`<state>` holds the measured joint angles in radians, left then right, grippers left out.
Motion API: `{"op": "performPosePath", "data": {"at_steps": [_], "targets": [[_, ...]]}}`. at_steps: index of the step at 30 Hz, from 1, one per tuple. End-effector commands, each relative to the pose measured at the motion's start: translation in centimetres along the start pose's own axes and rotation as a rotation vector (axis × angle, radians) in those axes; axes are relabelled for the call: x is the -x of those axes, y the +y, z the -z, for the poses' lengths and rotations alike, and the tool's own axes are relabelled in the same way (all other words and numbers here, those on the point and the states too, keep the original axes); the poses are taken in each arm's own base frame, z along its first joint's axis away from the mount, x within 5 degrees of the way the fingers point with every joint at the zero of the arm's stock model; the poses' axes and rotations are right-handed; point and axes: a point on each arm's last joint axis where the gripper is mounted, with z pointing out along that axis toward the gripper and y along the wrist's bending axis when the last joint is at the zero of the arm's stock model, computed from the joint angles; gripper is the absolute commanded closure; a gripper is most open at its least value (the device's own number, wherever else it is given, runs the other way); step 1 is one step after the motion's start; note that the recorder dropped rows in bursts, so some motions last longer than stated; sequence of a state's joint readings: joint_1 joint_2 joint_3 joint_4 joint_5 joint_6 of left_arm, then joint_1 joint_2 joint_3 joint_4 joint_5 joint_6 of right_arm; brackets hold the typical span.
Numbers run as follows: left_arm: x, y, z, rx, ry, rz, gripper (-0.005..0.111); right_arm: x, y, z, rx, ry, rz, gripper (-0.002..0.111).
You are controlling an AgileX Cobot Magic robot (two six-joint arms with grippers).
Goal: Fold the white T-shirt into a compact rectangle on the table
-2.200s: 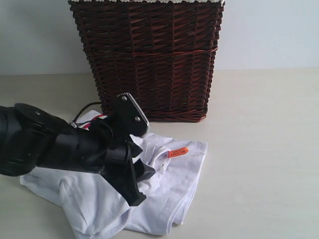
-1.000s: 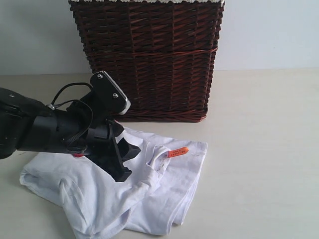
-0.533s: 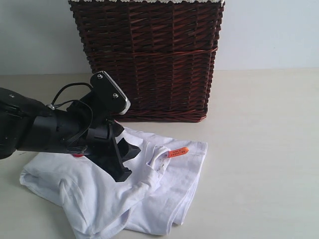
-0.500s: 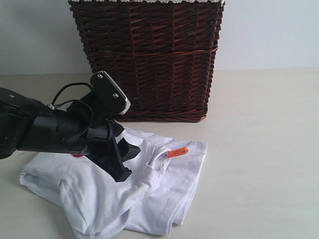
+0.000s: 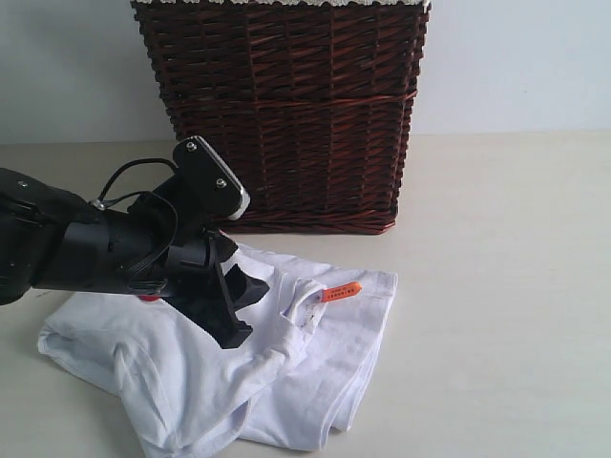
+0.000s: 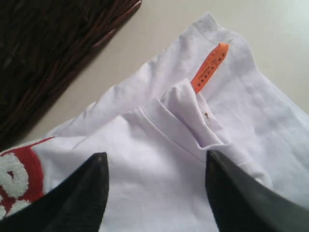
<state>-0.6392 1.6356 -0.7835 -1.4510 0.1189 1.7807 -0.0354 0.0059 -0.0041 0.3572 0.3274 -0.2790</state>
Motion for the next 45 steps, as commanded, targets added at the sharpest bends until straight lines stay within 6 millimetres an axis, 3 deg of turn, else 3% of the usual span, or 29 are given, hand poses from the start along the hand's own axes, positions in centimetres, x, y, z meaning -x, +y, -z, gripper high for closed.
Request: {"op": "performPosePath", "data": {"at_steps": [1, 30, 45], "targets": [[0.0, 0.0, 0.1, -0.003, -0.003, 0.012, 0.049, 0.0, 0.0, 0.0, -0.001, -0.012, 0.004, 0.108], [0.0, 0.0, 0.1, -0.003, -0.003, 0.012, 0.049, 0.0, 0.0, 0.0, -0.001, -0.012, 0.004, 0.108], [0.7, -1.9, 0.8, -0.205, -0.065, 0.01, 0.049, 0.0, 0.0, 0.0, -0.001, -0.011, 0.004, 0.108]]}}
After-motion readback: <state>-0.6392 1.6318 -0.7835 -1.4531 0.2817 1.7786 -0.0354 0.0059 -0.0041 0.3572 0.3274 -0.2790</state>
